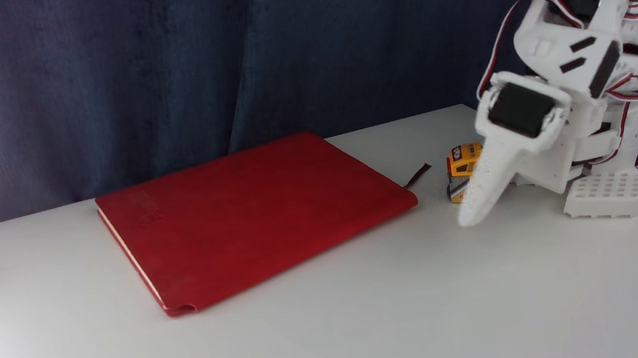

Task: Grasp a toy truck onto the red notebook.

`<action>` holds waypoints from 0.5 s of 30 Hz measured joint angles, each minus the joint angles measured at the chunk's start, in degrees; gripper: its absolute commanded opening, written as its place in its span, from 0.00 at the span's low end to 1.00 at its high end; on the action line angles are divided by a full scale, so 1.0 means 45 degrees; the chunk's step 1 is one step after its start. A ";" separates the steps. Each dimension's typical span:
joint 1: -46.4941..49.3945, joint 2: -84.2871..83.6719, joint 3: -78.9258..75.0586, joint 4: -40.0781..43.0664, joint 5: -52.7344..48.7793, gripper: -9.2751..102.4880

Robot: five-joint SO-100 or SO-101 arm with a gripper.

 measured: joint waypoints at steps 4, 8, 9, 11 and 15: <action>0.1289 -0.0293 -0.0488 0.0059 0.0156 0.26; 0.2617 -0.3301 -0.1699 -0.0625 0.0313 0.25; 0.2871 -0.4258 -0.2148 -0.0937 0.0391 0.24; 0.3926 -0.6074 -0.3105 -0.1367 0.0586 0.24; 0.5469 -0.7480 -0.3398 -0.2324 0.0566 0.26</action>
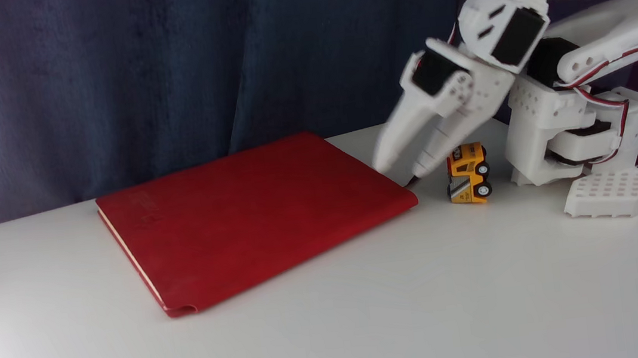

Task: Grasp a toy truck onto the red notebook.

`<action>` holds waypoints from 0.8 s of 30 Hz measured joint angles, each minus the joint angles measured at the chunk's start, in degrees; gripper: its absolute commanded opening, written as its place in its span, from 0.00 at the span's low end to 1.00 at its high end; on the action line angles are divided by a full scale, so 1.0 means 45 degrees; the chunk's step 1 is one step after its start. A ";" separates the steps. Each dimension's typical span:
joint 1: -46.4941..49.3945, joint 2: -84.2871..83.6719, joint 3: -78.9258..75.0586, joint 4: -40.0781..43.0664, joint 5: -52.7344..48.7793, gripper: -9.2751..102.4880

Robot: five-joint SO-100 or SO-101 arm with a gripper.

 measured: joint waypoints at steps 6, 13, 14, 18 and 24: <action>0.1328 -0.0547 0.0020 0.0215 -0.0430 0.26; 0.3047 -0.0391 -0.0098 0.0352 -0.1387 0.27; 0.3066 -0.0137 -0.0059 0.0449 -0.1602 0.27; 0.3633 0.2090 0.0703 0.1270 -0.2227 0.28; 0.3926 0.6777 0.2129 0.2637 -0.2559 0.28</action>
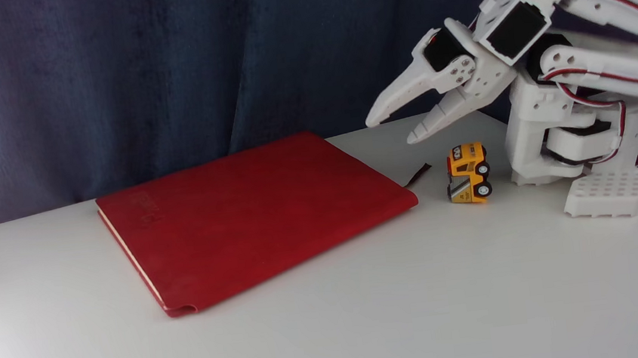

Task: Grasp a toy truck onto the red notebook.

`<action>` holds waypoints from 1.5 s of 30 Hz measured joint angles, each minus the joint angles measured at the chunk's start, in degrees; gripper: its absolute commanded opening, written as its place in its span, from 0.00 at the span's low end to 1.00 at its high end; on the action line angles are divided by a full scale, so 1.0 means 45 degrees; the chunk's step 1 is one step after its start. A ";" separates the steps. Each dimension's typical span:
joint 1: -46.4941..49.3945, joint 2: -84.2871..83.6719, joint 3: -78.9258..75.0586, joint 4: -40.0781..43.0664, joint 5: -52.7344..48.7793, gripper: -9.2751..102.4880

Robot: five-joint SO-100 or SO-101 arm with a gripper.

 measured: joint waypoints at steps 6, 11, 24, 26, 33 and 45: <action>-0.1602 0.0449 0.0469 0.0020 0.0664 0.27; -0.3984 0.0625 0.0762 -0.0020 0.1387 0.27; -0.8984 0.0684 0.1211 -0.0352 0.2578 0.24; -0.9590 0.0684 0.1309 -0.0449 0.2578 0.22; -1.0117 0.0684 0.1563 -0.1074 0.2969 0.09; -1.1660 0.0684 0.1699 -0.1484 0.3105 0.08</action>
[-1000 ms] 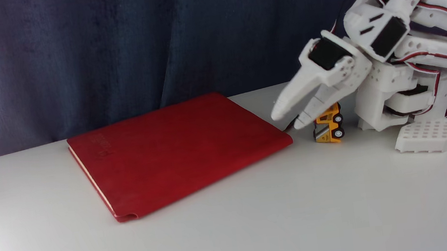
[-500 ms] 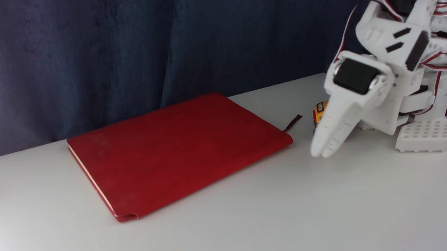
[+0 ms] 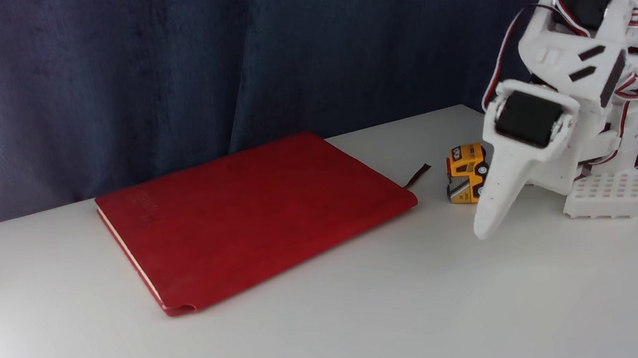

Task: Grasp a toy truck onto the red notebook.

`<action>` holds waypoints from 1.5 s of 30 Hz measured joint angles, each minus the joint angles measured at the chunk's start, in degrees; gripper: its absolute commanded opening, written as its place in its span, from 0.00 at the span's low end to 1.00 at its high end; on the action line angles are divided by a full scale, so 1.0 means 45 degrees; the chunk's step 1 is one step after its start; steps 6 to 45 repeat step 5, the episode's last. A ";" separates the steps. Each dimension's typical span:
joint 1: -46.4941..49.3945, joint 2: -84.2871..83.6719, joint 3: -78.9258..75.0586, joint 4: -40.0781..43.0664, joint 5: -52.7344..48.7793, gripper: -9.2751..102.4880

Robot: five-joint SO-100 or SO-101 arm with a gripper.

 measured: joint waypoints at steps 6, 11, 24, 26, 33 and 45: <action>-0.0176 0.0000 -0.0020 -0.0039 -0.0195 0.09; -0.0176 0.0000 -0.0020 -0.0039 -0.0195 0.09; -0.0176 0.0000 -0.0020 -0.0039 -0.0195 0.09; -0.0176 0.0000 -0.0020 -0.0039 -0.0195 0.09; -0.0176 0.0000 -0.0020 -0.0039 -0.0195 0.09; -0.0176 0.0000 -0.0020 -0.0039 -0.0195 0.09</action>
